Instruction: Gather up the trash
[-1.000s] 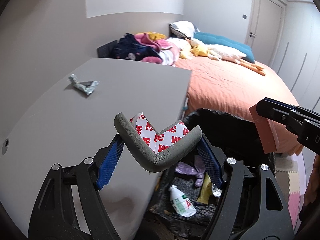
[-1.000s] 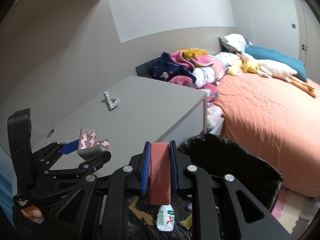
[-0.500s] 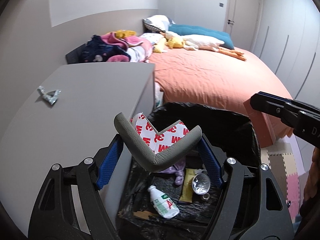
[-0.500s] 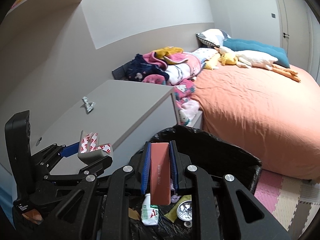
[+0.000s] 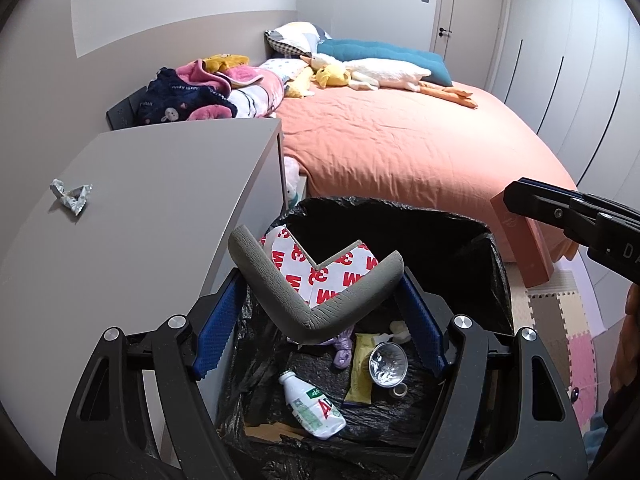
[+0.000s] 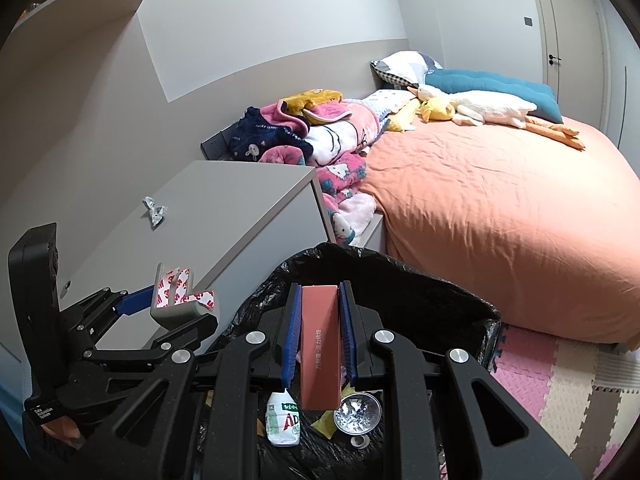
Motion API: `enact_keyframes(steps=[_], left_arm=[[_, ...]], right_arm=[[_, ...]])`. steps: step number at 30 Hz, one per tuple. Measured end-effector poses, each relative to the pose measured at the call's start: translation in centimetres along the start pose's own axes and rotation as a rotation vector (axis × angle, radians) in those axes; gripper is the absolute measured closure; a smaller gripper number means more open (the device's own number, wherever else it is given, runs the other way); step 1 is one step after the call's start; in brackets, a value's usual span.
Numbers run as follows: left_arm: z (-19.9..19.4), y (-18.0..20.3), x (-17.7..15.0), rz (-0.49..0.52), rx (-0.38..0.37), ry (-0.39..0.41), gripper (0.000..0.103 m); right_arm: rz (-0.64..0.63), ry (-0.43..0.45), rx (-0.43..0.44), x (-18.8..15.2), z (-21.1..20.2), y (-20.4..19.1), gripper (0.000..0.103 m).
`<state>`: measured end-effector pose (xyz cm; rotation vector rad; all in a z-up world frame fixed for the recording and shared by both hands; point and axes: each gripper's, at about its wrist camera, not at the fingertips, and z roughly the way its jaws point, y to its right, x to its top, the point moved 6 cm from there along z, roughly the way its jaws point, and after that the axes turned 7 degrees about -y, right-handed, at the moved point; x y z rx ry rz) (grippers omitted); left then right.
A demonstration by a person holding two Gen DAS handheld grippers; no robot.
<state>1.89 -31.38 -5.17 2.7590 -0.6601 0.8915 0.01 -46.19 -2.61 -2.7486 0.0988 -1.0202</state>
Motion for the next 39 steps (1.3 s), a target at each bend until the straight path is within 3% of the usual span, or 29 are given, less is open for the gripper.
enact_keyframes(steps=[2, 4, 5, 6, 11, 39], left_arm=[[0.3, -0.2, -0.2, 0.004, -0.003, -0.018, 0.025], [0.6, -0.7, -0.3, -0.011, 0.016, -0.033, 0.005], [0.7, -1.2, -0.3, -0.026, 0.021, -0.033, 0.005], [0.8, -1.6, -0.3, -0.046, 0.015, -0.043, 0.005], [0.9, -2.9, -0.5, -0.103, -0.004, -0.049, 0.005], [0.1, -3.2, -0.7, -0.086, 0.025, -0.008, 0.005]], right_arm=[[0.005, 0.004, -0.001, 0.1, -0.1, 0.1, 0.081], [0.022, 0.016, -0.011, 0.2, -0.2, 0.3, 0.051], [0.035, 0.034, -0.025, 0.4, -0.5, 0.6, 0.027], [0.042, 0.05, -0.039, 0.5, -0.7, 0.7, 0.021], [0.047, 0.053, -0.041, 0.6, -0.8, 1.0, 0.02], [0.044, 0.033, -0.031, 0.1, -0.2, 0.8, 0.02]])
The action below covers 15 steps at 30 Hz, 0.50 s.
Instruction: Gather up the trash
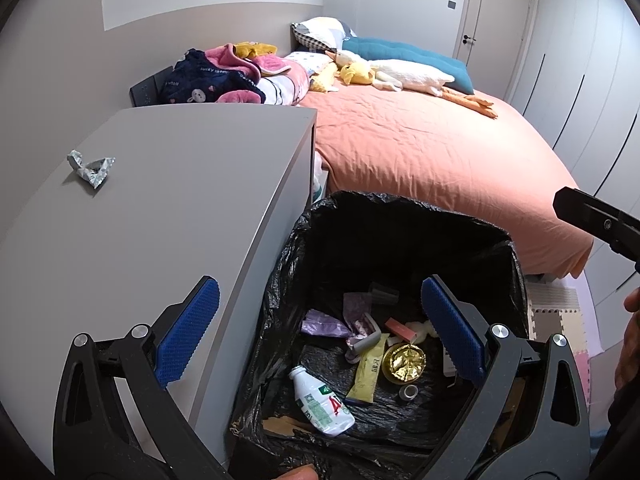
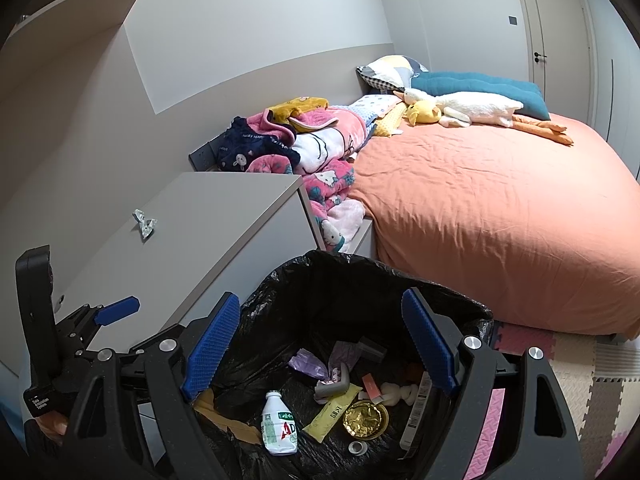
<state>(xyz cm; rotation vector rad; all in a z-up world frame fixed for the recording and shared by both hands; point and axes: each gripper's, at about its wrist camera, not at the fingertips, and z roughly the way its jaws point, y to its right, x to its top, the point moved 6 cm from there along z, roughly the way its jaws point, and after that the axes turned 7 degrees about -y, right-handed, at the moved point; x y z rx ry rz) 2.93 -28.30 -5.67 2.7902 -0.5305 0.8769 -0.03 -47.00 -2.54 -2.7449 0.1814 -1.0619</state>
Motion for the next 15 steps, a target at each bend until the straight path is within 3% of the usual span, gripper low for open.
enact_keyframes(steps=[15], left_arm=[[-0.62, -0.13, 0.12, -0.004, -0.001, 0.025, 0.005]], right_arm=[[-0.003, -0.004, 0.001, -0.3, 0.25, -0.24, 0.02]])
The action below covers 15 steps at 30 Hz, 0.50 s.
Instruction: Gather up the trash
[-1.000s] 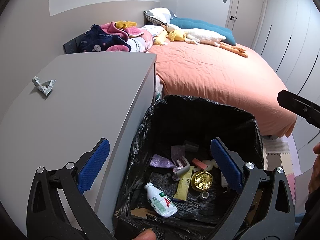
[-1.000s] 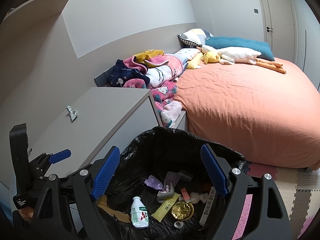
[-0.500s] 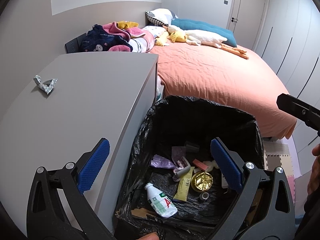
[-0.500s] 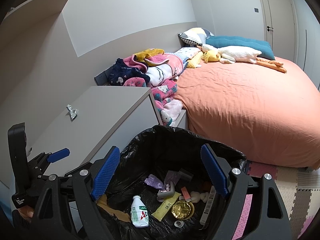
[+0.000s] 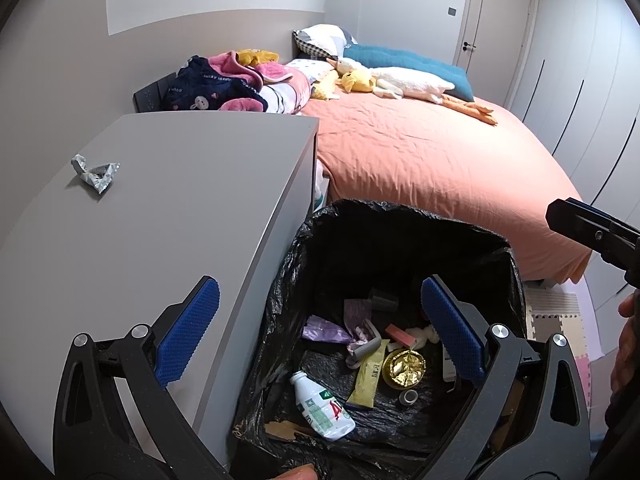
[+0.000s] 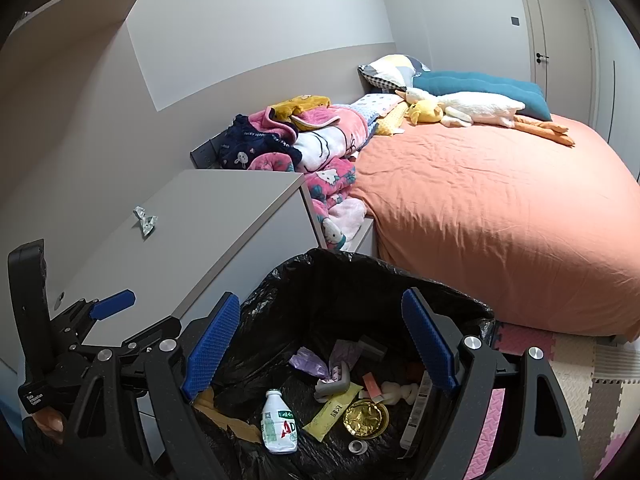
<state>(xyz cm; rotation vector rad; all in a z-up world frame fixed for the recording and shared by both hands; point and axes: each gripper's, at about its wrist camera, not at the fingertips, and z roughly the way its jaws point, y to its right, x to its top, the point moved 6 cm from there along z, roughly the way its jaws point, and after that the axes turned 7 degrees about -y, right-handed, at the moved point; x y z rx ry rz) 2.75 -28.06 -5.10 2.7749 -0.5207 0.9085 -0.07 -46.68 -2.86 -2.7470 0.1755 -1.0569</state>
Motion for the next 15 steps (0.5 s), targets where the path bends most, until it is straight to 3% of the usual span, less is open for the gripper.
enact_keyframes(steps=[15], left_arm=[[0.01, 0.15, -0.13, 0.01, 0.019, 0.002, 0.005]], right_arm=[[-0.001, -0.001, -0.001, 0.03, 0.02, -0.07, 0.02]])
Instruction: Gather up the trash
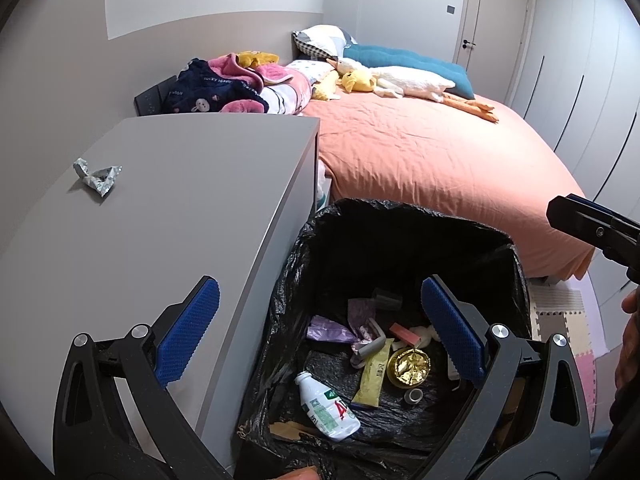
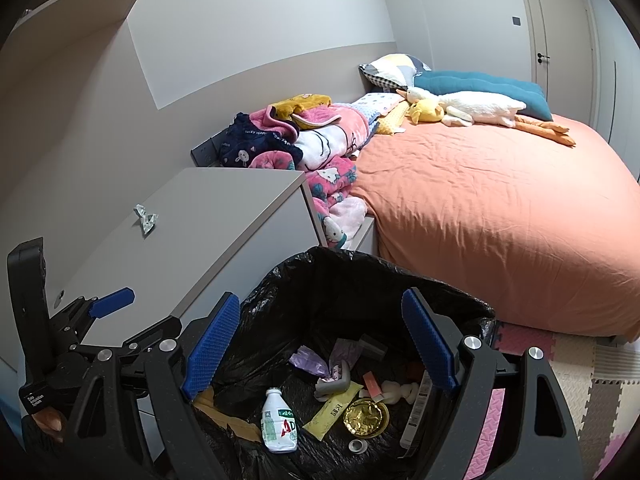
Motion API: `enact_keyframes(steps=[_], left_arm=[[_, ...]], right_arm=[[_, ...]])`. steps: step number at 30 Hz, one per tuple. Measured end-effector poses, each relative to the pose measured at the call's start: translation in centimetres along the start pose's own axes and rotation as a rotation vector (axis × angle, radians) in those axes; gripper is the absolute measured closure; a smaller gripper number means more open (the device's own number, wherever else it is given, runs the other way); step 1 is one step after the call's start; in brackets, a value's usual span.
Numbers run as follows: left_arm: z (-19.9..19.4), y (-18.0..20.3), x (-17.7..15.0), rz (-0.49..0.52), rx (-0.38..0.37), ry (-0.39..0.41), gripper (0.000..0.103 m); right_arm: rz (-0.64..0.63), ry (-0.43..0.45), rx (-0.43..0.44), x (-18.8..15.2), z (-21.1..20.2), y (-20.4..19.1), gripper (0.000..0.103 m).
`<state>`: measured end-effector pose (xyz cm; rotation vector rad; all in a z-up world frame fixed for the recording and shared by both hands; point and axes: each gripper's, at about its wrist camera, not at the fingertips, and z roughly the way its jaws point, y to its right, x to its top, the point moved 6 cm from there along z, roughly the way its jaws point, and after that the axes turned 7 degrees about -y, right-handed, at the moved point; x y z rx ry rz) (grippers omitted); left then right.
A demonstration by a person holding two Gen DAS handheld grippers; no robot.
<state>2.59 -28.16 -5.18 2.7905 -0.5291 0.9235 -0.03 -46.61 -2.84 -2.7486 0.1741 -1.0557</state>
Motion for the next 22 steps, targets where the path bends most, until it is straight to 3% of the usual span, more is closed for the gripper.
enact_keyframes(steps=[15, 22], left_arm=[[-0.07, -0.31, 0.02, -0.014, 0.042, 0.02, 0.005], [0.19, -0.74, -0.08, -0.027, 0.02, -0.002, 0.005]], right_arm=[[-0.001, -0.004, 0.001, -0.46, 0.28, -0.28, 0.02], [-0.003, -0.006, 0.002, -0.67, 0.35, -0.41, 0.02]])
